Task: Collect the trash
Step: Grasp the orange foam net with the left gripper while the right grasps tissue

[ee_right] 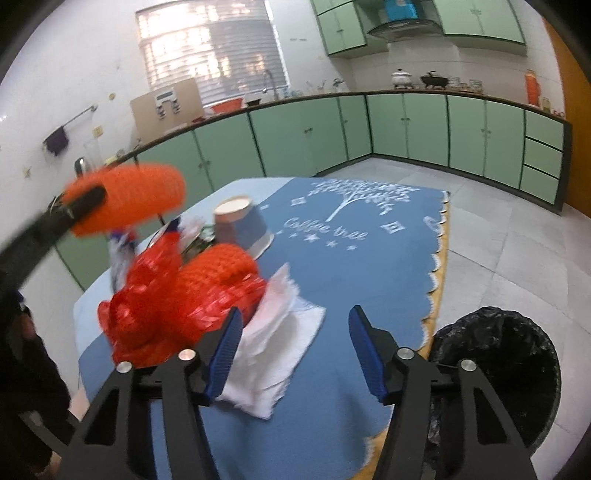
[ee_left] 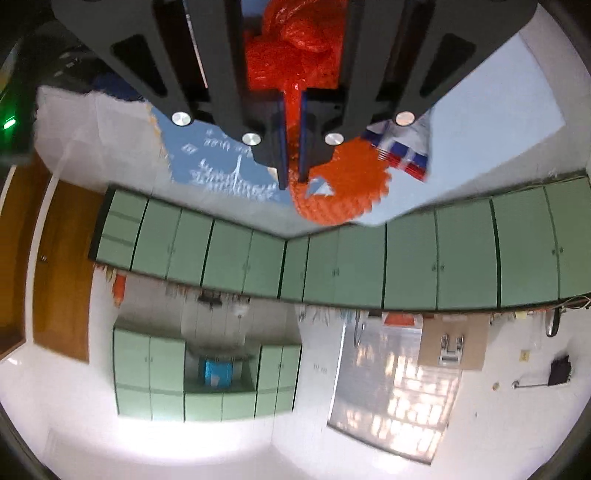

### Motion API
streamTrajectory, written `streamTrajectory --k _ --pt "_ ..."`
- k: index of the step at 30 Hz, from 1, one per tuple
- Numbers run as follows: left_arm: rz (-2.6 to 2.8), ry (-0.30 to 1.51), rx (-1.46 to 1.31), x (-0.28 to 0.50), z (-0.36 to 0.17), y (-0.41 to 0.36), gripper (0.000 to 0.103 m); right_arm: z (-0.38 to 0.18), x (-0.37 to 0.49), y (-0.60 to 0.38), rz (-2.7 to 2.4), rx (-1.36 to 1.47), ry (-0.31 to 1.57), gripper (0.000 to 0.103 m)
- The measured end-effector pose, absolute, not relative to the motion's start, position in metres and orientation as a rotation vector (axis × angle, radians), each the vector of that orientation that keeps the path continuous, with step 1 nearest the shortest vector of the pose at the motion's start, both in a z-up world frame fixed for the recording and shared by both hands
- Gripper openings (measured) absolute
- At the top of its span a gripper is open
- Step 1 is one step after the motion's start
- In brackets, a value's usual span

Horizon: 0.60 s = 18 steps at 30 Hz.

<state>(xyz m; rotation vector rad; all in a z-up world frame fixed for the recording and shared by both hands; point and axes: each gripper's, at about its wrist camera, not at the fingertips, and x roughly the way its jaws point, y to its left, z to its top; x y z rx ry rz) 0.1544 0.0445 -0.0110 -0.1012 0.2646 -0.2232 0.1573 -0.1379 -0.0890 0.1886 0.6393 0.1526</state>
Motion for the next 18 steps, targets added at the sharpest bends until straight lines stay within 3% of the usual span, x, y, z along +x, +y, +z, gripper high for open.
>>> streamTrajectory --k 5,7,9,11,18 --pt "-0.252 0.236 -0.103 0.133 -0.014 0.046 0.004 -0.105 0.163 -0.126 0.182 0.196 0.702 0.051" --pt "-0.261 0.245 -0.104 0.129 -0.018 0.045 0.004 -0.115 0.169 -0.125 0.197 0.207 0.738 0.038" --pt "-0.268 0.250 -0.101 0.126 -0.020 0.043 0.004 -0.123 0.174 -0.126 0.237 0.240 0.763 0.017" --pt "-0.274 0.245 -0.095 0.122 -0.021 0.045 0.004 -0.125 0.174 -0.128 0.273 0.267 0.766 0.009" --pt "-0.331 0.200 -0.086 0.117 -0.013 0.027 0.004 -0.097 0.157 -0.148 0.264 0.289 0.671 0.005"
